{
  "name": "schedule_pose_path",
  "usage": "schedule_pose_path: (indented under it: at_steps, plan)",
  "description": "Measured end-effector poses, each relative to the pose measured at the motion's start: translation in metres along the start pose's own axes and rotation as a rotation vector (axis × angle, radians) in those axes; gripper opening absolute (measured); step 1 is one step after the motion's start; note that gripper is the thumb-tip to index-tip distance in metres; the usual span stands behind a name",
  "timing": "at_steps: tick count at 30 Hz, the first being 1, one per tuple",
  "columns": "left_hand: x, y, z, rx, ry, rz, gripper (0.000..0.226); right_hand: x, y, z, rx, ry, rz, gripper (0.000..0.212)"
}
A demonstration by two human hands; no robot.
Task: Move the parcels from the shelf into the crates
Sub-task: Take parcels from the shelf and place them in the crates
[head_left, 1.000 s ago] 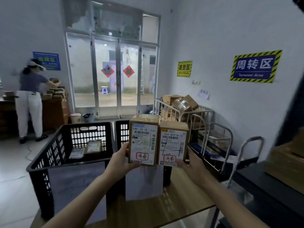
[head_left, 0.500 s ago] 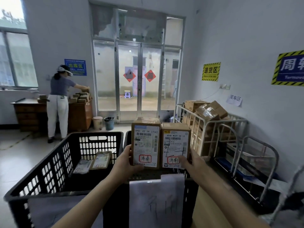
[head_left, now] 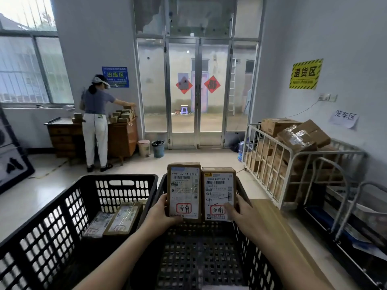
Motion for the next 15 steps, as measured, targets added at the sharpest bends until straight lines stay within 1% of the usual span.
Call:
schedule_pose_path:
  at_steps: [6, 9, 15]
  plan:
    - [-0.045, -0.006, 0.032, 0.103, 0.061, 0.011, 0.083, -0.051, -0.018, -0.032, -0.068, -0.078, 0.057, 0.034]
    - [-0.065, -0.013, 0.055, 0.165, 0.103, 0.016, 0.082, -0.074, -0.026, -0.052, -0.08, -0.16, 0.066, 0.041]
    - [-0.097, -0.033, 0.102, 0.228, 0.243, 0.062, 0.073, -0.114, -0.057, -0.116, -0.158, -0.388, 0.147, 0.044]
Point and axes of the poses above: each hand's wrist, its own x-axis away from the middle knuckle, its own y-axis out of the back of the hand, z = x × y, the point moved 7 cm from there along -x, towards the middle knuckle, and after that the axes turned 7 degrees about z, right-handed, at the moved point
